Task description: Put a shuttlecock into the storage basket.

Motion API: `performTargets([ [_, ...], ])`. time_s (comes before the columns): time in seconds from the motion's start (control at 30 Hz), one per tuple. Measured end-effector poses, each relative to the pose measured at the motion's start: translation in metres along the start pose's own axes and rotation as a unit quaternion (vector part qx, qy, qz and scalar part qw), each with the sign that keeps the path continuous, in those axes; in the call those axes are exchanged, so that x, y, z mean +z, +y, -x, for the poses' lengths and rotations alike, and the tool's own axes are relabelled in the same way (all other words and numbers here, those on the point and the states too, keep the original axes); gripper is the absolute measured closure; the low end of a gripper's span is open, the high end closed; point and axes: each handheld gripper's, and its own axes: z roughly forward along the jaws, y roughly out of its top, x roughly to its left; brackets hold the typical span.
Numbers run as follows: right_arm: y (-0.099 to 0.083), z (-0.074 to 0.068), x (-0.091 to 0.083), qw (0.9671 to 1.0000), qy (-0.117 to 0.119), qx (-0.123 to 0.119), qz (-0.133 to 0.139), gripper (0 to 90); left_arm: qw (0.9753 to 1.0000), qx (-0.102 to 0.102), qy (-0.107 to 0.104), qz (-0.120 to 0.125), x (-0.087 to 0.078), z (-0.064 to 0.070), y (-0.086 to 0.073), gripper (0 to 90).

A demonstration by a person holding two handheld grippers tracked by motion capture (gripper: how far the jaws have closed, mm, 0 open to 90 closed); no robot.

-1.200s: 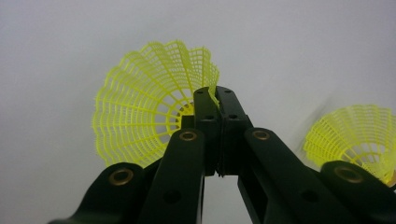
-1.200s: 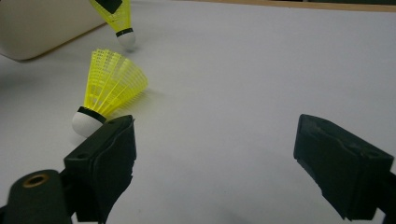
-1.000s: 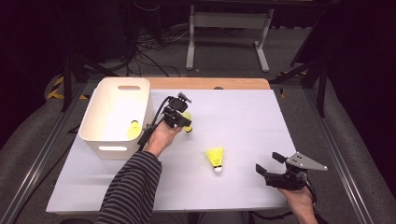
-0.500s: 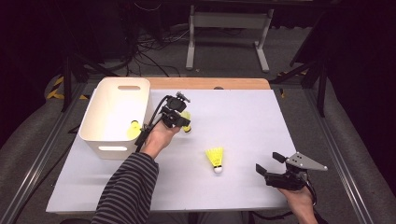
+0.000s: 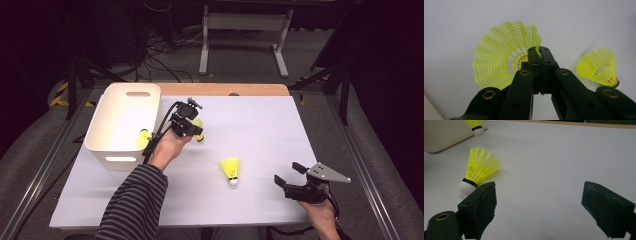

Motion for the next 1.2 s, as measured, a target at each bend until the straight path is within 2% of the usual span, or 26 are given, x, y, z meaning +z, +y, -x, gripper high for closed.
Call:
performTargets([
  [0.77,0.001,0.002,0.001,0.9999,-0.009,-0.005,0.007,12.6,0.9999,0.007,-0.002,0.009,-0.018,0.004,-0.002,89.5],
  [1.2,0.000,0.000,0.001,0.9999,-0.008,-0.010,0.002,12.1,0.9999,0.003,-0.005,0.009,-0.026,0.004,-0.003,89.5],
])
